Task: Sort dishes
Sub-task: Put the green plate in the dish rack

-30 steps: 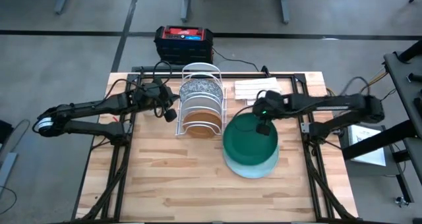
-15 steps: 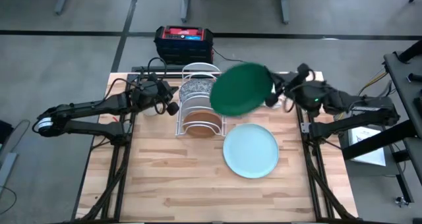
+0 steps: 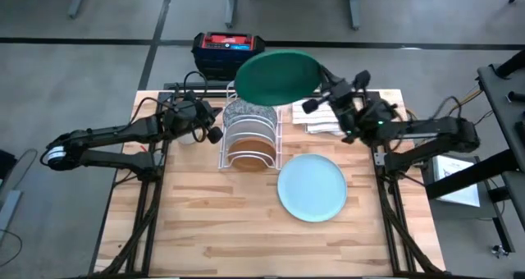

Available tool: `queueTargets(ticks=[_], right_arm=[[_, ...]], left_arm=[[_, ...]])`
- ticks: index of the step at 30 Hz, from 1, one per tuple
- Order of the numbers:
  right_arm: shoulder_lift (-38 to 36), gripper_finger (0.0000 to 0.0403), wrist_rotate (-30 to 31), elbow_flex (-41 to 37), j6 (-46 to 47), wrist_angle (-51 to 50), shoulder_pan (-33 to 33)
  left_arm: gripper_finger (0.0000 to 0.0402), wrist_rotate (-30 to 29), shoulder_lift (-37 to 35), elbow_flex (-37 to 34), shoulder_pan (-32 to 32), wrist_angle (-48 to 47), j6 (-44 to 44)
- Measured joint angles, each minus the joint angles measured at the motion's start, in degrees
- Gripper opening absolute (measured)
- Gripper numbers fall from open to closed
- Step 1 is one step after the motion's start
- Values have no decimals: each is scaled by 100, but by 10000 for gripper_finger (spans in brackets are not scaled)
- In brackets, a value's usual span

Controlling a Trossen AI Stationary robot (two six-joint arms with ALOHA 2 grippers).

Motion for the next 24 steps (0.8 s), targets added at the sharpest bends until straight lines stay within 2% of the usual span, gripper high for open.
queueTargets(ticks=[4, 7, 16, 24], right_arm=[[635, 0, 363, 152, -818, 956, -158], [1056, 0, 515, 394, -1257, 1314, -299], [2026, 0, 562, 1165, -2087, 1307, -583], [2381, 0, 628, 1334, -2469, 1300, -579]], left_arm=[[0, -5, 0, 0, 0, 3, 3], [0, -5, 0, 0, 0, 16, 5], [0, -5, -2, 0, 0, 16, 29], [0, -38, -3, 0, 4, 16, 179]])
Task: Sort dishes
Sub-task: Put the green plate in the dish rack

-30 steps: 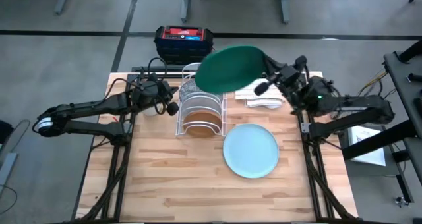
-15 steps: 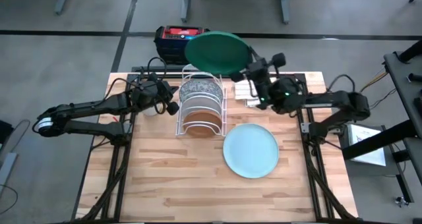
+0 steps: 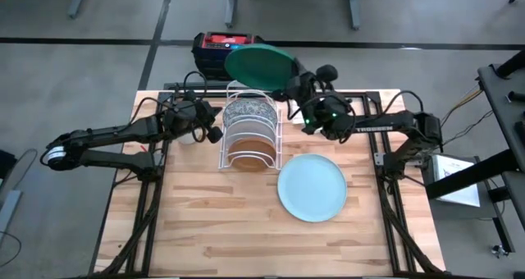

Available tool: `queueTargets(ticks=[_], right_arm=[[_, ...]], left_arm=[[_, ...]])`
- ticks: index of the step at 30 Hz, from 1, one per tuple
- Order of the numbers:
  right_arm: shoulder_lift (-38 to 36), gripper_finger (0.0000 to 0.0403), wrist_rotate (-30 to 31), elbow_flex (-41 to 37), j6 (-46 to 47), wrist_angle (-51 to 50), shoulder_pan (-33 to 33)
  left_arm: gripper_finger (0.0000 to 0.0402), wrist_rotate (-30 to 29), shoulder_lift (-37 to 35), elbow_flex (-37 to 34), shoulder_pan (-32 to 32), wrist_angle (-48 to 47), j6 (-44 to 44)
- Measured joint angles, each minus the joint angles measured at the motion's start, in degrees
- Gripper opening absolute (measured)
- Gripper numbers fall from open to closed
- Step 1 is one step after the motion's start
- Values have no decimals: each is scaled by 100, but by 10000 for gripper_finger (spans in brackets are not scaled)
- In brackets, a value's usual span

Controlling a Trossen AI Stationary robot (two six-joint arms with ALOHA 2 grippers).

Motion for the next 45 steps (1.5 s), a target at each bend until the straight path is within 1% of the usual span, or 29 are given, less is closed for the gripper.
queueTargets(ticks=[8, 12, 30, 45], right_arm=[[115, 0, 16, -9, 21, -82, 2], [169, 0, 151, -15, 24, -144, 2], [272, 0, 143, -39, 848, -1680, 2], [272, 0, 35, -76, 1736, -3011, 1]], left_arm=[[0, -59, -2, 0, 0, 0, 1], [0, -59, -2, 0, 0, 0, 1], [0, -60, -2, 0, 0, -61, 24], [0, -59, -2, 0, 0, 3, 27]])
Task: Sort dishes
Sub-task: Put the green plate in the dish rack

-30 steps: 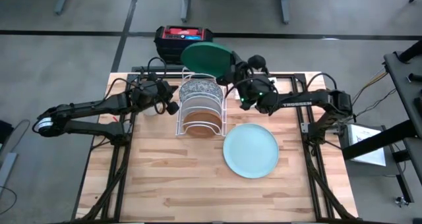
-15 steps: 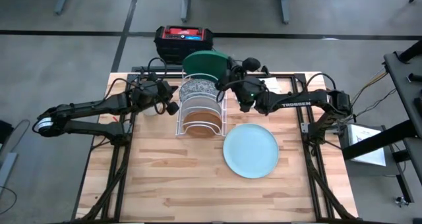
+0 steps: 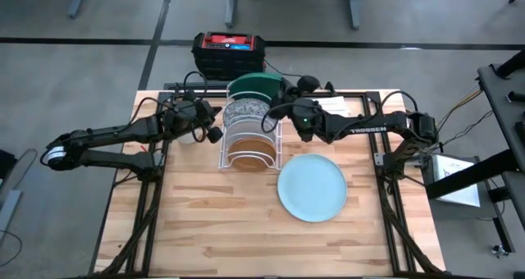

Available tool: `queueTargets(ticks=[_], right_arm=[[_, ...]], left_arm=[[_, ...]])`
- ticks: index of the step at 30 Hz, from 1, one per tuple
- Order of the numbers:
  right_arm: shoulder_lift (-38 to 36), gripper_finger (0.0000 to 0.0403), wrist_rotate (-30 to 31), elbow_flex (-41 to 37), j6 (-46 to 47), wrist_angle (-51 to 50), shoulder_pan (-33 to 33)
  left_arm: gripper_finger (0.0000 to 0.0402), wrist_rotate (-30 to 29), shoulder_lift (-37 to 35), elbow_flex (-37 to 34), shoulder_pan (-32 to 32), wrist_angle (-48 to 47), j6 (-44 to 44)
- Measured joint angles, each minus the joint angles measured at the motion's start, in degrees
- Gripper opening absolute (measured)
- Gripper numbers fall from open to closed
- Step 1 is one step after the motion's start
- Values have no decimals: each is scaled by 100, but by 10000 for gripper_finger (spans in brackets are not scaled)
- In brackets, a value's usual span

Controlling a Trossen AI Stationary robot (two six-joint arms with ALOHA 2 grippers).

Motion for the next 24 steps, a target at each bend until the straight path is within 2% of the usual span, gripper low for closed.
queueTargets(ticks=[14, 24], right_arm=[[0, 0, -667, -53, 575, -359, -68], [-2, 0, -896, -202, 868, -422, -167]], left_arm=[[0, 4, 0, 0, -4, 1, -4], [0, 7, 0, 0, -4, 1, -5]])
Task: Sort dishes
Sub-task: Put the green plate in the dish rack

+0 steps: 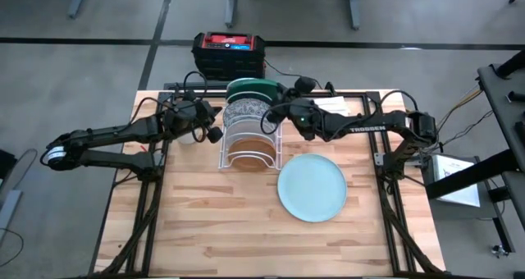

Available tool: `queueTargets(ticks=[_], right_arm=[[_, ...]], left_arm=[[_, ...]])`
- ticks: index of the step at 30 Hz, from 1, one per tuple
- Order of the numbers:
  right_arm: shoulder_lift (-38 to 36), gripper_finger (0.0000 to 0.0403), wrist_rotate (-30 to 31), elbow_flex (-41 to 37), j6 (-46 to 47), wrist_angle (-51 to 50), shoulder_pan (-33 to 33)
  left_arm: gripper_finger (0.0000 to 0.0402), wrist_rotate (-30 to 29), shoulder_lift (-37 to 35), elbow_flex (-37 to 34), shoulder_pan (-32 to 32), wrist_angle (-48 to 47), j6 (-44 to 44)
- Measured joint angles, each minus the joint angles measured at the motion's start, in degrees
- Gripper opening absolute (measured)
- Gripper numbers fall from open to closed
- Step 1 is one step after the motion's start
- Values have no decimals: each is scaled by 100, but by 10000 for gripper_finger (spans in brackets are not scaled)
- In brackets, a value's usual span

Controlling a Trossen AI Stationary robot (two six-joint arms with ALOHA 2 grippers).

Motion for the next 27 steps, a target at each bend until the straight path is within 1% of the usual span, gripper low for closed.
queueTargets(ticks=[12, 27], right_arm=[[-2, 0, -109, -396, 459, -44, -59], [-2, 0, -106, -576, 458, -83, -85]], left_arm=[[0, 2, 0, 0, 0, 0, -3], [0, 2, -2, 0, 0, 17, -5]])
